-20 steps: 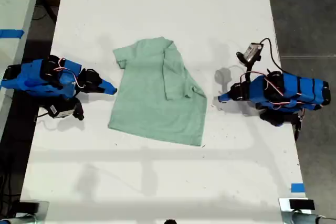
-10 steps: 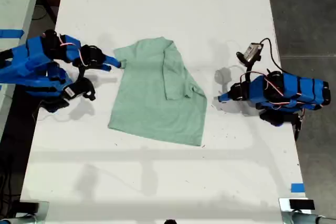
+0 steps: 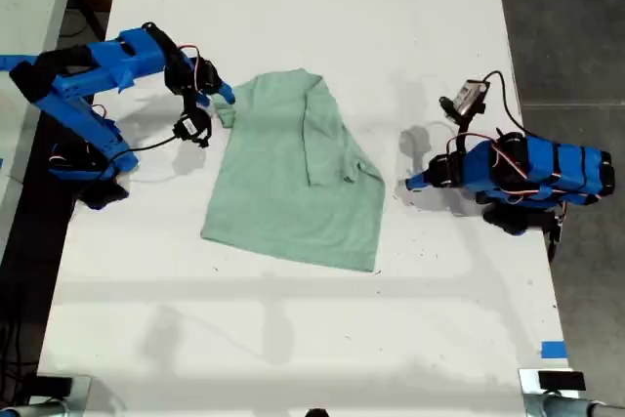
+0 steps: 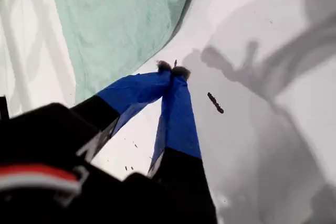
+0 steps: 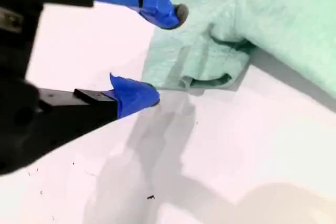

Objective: Fold t shirt

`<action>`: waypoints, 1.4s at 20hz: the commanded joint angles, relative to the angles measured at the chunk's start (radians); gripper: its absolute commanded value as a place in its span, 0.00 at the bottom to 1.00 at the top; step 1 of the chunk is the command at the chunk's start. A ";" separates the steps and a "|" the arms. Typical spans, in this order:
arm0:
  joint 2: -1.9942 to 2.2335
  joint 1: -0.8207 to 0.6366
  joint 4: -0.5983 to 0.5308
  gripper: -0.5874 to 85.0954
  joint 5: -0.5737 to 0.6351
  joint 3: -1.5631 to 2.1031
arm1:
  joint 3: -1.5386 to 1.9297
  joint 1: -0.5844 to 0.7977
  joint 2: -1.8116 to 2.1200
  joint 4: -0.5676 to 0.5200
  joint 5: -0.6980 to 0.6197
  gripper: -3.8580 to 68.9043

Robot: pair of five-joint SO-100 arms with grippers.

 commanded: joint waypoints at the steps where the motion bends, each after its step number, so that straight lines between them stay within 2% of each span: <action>1: -0.138 -0.018 -0.015 0.23 0.006 -0.144 | 0.055 -0.008 0.015 0.000 0.000 0.04; 2: -0.198 -0.017 -0.017 0.22 0.008 -0.181 | 0.055 -0.008 0.015 -0.002 0.000 0.04; 4: -0.307 -0.034 0.012 0.01 -0.017 -0.241 | 0.055 -0.012 0.015 -0.002 0.000 0.04; 5: -0.353 -0.054 0.031 0.01 -0.025 -0.265 | 0.055 -0.012 0.015 -0.002 0.000 0.04; 6: -0.385 -0.064 0.051 0.06 -0.029 -0.288 | 0.055 -0.012 0.015 -0.002 0.000 0.04; 9: -0.397 -0.061 0.081 0.07 -0.037 -0.316 | 0.055 -0.012 0.015 -0.002 -0.002 0.04; 10: -0.400 -0.055 0.092 0.17 -0.038 -0.331 | 0.055 -0.012 0.015 -0.002 -0.002 0.04; 11: -0.413 -0.049 0.114 0.22 -0.038 -0.354 | 0.055 -0.012 0.015 -0.002 -0.002 0.04; 12: -0.430 -0.044 0.133 0.19 -0.038 -0.376 | 0.055 -0.014 0.015 -0.002 -0.002 0.04; 13: -0.449 -0.043 0.149 0.04 -0.043 -0.393 | 0.055 -0.014 0.015 -0.002 -0.002 0.04; 14: -0.466 -0.040 0.152 0.01 -0.046 -0.402 | 0.055 -0.014 0.015 -0.002 -0.002 0.04; 18: -0.515 -0.014 0.242 0.01 -0.080 -0.497 | 0.055 -0.012 0.015 -0.002 0.000 0.04; 21: -0.446 0.038 0.377 0.01 -0.126 -0.620 | 0.055 -0.014 0.015 -0.002 0.000 0.04; 24: -0.370 0.149 0.506 0.01 -0.204 -0.818 | 0.055 -0.014 0.015 -0.002 0.000 0.04; 28: -0.339 0.348 0.528 0.01 -0.327 -0.948 | 0.055 -0.014 0.015 -0.002 0.000 0.04</action>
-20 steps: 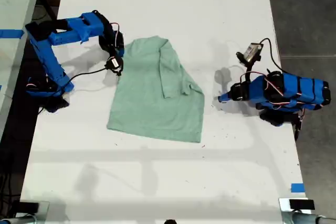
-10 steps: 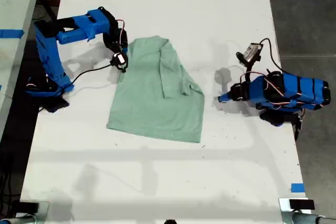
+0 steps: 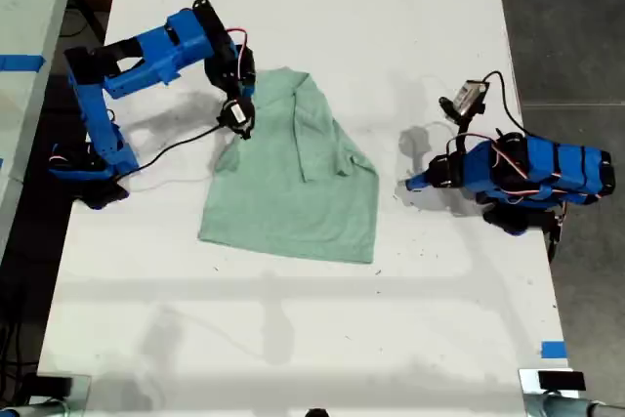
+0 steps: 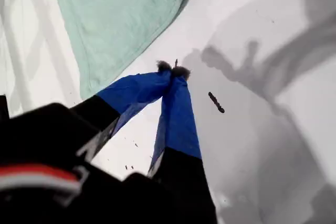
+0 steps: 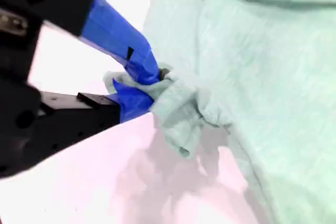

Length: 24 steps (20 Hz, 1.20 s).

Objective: Fold t shirt

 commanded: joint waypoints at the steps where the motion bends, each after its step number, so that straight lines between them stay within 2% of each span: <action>1: 0.051 0.144 0.008 0.01 -0.094 -0.114 | 0.055 -0.009 0.015 -0.002 0.000 0.04; 3: 0.006 0.219 -0.032 0.07 -0.103 -0.158 | 0.055 -0.009 0.015 -0.002 0.000 0.04; 5: -0.044 0.268 -0.064 0.08 -0.104 -0.202 | 0.055 -0.009 0.015 -0.002 0.000 0.04; 7: -0.089 0.302 -0.089 0.14 -0.092 -0.250 | 0.055 -0.009 0.015 -0.002 0.000 0.04; 9: -0.110 0.316 -0.120 0.15 -0.064 -0.258 | 0.055 -0.009 0.015 -0.002 -0.002 0.04; 13: -0.078 0.290 -0.072 0.14 -0.043 -0.258 | 0.055 -0.009 0.015 -0.002 -0.002 0.04; 15: 0.031 0.262 0.002 0.05 -0.038 -0.242 | 0.055 -0.009 0.015 -0.002 -0.002 0.04; 16: 0.138 0.244 0.021 0.01 -0.038 -0.192 | 0.055 -0.009 0.015 -0.002 -0.002 0.04; 19: 0.569 0.267 0.002 0.01 -0.098 0.080 | 0.055 -0.009 0.015 -0.002 0.000 0.04; 21: 0.914 0.362 -0.144 0.01 -0.184 0.430 | 0.055 -0.009 0.015 -0.002 0.000 0.04; 23: 1.249 0.480 -0.414 0.01 -0.301 0.905 | 0.055 -0.006 0.015 -0.002 0.000 0.04; 24: 1.368 0.512 -0.566 0.01 -0.321 1.127 | 0.055 -0.006 0.015 -0.002 0.002 0.04</action>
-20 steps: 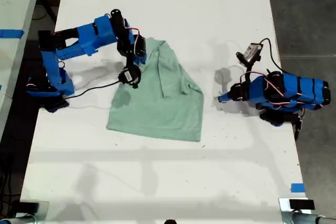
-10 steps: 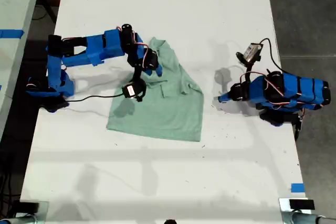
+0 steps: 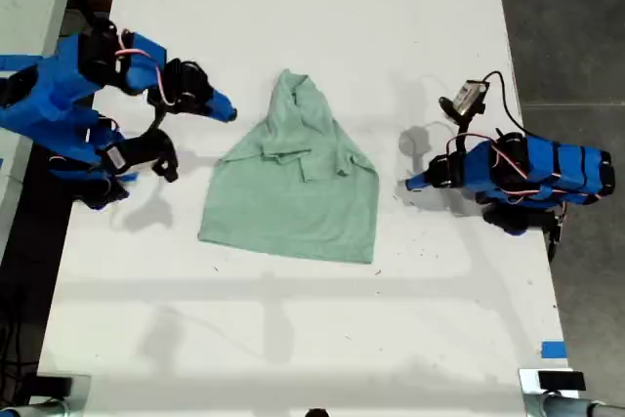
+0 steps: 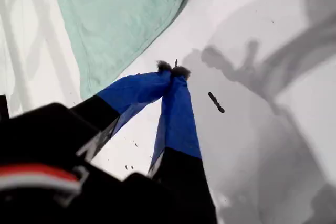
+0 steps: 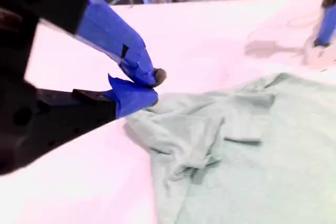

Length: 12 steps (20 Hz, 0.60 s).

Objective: Fold t shirt

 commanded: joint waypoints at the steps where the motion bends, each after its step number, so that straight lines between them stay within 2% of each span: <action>1: 0.388 0.074 -0.391 0.01 -0.066 0.643 | 0.055 -0.005 0.015 -0.002 0.005 0.04; 4: 0.666 0.006 -0.577 0.01 -0.052 1.089 | 0.055 -0.006 0.015 -0.002 0.006 0.04; 5: 0.838 -0.009 -0.551 0.01 -0.046 1.213 | 0.055 -0.003 0.015 -0.002 0.005 0.04; 6: 1.086 -0.012 -0.419 0.01 -0.043 1.276 | 0.055 -0.002 0.015 -0.002 0.003 0.04; 7: 1.097 -0.018 -0.339 0.01 -0.066 1.255 | 0.055 -0.002 0.015 0.000 0.003 0.04; 12: 1.111 -0.034 -0.308 0.01 -0.101 1.273 | 0.057 -0.009 0.015 0.002 0.012 0.04</action>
